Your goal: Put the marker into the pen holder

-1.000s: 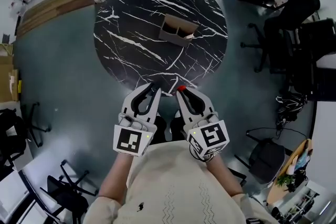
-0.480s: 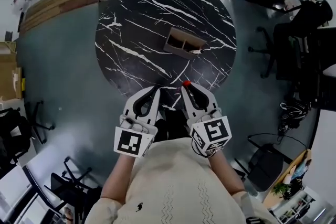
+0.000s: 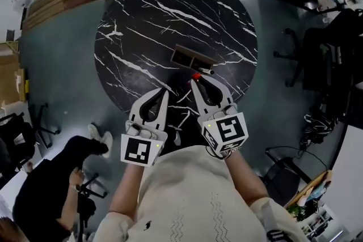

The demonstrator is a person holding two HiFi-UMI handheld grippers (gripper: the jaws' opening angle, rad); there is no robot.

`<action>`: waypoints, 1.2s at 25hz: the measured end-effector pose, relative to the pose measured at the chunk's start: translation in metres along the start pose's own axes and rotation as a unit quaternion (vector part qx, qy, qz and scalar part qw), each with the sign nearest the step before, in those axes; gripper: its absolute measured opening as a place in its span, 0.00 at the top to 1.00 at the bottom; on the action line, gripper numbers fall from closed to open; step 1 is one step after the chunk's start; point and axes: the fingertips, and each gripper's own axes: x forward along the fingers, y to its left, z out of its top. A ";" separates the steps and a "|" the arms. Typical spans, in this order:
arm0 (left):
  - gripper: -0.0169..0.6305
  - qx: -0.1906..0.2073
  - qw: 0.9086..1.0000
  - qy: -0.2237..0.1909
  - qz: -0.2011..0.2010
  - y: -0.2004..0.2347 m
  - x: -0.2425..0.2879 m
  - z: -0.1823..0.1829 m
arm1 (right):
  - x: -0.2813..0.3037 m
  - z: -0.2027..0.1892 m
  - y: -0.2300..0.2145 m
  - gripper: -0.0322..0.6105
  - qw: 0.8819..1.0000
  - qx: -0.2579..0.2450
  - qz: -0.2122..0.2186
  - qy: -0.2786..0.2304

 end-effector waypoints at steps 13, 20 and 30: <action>0.95 -0.028 0.999 0.035 -0.016 0.027 0.034 -0.015 | 0.061 -0.015 -0.040 0.86 0.997 -0.025 -0.069 -0.009; 0.95 -0.032 0.996 0.074 -0.038 0.055 0.025 -0.035 | 0.092 -0.039 -0.044 0.86 0.994 -0.036 -0.106 0.005; 0.95 -0.035 0.992 0.106 -0.057 0.080 0.028 -0.056 | 0.114 -0.078 -0.057 0.86 0.988 -0.017 -0.148 0.029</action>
